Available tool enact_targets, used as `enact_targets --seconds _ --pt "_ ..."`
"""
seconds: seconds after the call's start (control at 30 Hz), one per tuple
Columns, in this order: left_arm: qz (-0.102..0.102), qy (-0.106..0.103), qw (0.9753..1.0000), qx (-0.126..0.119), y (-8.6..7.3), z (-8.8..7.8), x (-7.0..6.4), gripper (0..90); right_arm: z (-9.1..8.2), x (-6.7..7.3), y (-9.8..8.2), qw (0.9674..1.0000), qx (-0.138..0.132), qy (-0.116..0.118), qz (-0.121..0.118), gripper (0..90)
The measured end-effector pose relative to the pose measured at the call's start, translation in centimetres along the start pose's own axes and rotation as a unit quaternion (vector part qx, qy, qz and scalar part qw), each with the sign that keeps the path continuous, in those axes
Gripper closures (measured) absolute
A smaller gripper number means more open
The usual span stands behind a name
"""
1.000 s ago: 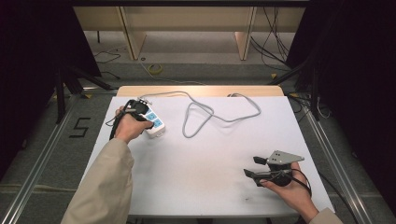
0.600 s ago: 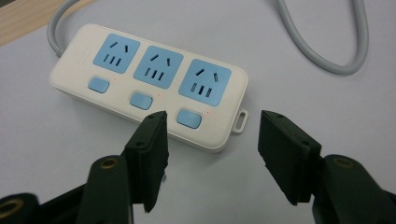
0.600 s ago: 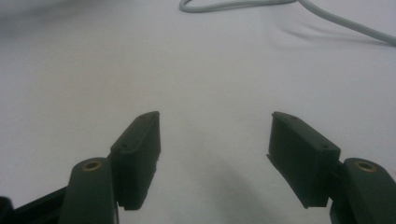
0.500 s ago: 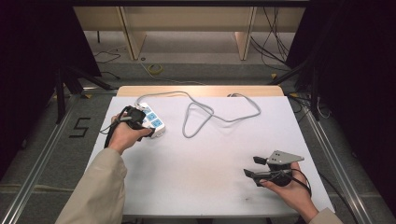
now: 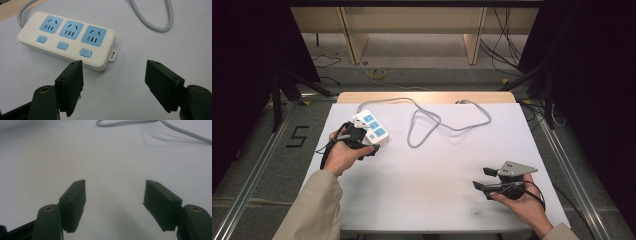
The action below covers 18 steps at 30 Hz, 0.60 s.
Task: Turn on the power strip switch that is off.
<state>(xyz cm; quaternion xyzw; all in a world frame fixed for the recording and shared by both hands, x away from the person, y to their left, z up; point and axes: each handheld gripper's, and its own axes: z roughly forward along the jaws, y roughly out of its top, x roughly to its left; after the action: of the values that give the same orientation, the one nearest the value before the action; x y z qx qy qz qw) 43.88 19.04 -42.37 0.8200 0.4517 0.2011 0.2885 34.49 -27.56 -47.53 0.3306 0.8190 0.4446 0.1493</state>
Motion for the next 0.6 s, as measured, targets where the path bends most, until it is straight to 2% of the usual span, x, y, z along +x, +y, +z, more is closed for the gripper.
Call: enact_targets --seconds 0.27,0.6 --pt "0.016 -0.006 0.9998 -0.007 -1.5 -0.2 -1.1 28.3 0.0 0.0 0.0 1.0 0.001 0.0 -0.001 35.0" --pt "0.015 -0.01 0.9995 -0.026 -3.5 -0.5 -2.2 26.7 0.0 0.0 0.0 1.0 0.0 0.001 -0.001 35.0"
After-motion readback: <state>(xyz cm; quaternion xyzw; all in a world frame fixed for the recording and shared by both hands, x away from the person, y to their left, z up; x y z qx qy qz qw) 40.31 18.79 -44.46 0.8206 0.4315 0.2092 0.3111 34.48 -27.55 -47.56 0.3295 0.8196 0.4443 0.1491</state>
